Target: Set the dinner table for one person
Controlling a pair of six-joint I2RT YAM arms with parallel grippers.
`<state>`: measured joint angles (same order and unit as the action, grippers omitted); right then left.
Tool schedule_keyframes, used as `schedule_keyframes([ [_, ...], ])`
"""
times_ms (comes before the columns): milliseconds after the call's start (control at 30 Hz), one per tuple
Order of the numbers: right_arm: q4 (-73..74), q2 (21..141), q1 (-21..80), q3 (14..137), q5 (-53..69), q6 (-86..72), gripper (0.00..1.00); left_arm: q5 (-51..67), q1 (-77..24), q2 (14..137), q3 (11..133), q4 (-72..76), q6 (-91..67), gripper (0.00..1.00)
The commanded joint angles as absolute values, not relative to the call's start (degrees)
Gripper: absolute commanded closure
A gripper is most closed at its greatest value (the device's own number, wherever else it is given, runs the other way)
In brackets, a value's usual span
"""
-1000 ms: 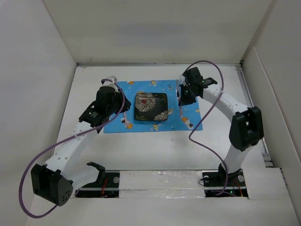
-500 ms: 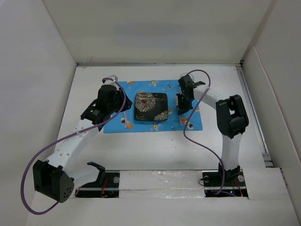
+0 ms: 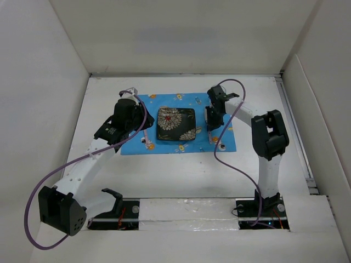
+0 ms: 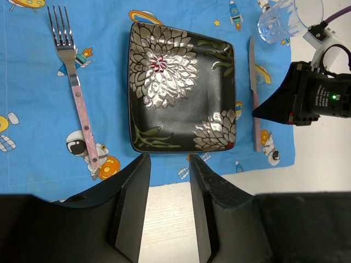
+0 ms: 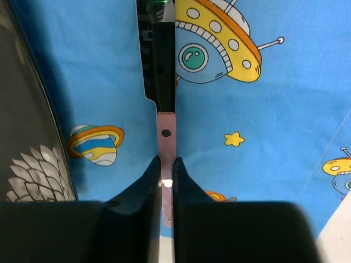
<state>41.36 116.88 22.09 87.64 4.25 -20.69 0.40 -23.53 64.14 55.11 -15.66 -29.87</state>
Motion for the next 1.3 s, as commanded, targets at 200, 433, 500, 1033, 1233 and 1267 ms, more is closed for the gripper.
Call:
schedule_keyframes([
  [200,41.7,113.7,22.4,90.9,4.9,-20.8,0.57,-1.6,-23.7,64.6,57.4,-14.8,-28.7,0.66],
  [433,43.0,93.8,22.4,95.4,8.0,-19.3,0.94,-3.2,-23.7,66.3,65.4,-16.2,-26.5,0.61],
  [500,37.9,87.8,20.8,95.0,7.7,-20.4,1.0,-2.4,-23.7,66.7,68.9,-16.0,-26.0,0.58],
  [1033,18.7,49.2,9.7,72.3,-20.5,-28.9,0.23,-30.9,-22.4,54.1,82.8,-15.0,-22.4,0.25],
  [1233,20.7,50.6,9.1,70.7,-19.3,-29.4,0.09,-29.7,-22.4,52.2,76.7,-19.1,-25.0,0.24],
  [1267,21.1,51.4,9.1,70.9,-18.7,-29.5,0.07,-28.9,-22.4,52.6,76.6,-19.7,-25.5,0.22],
])
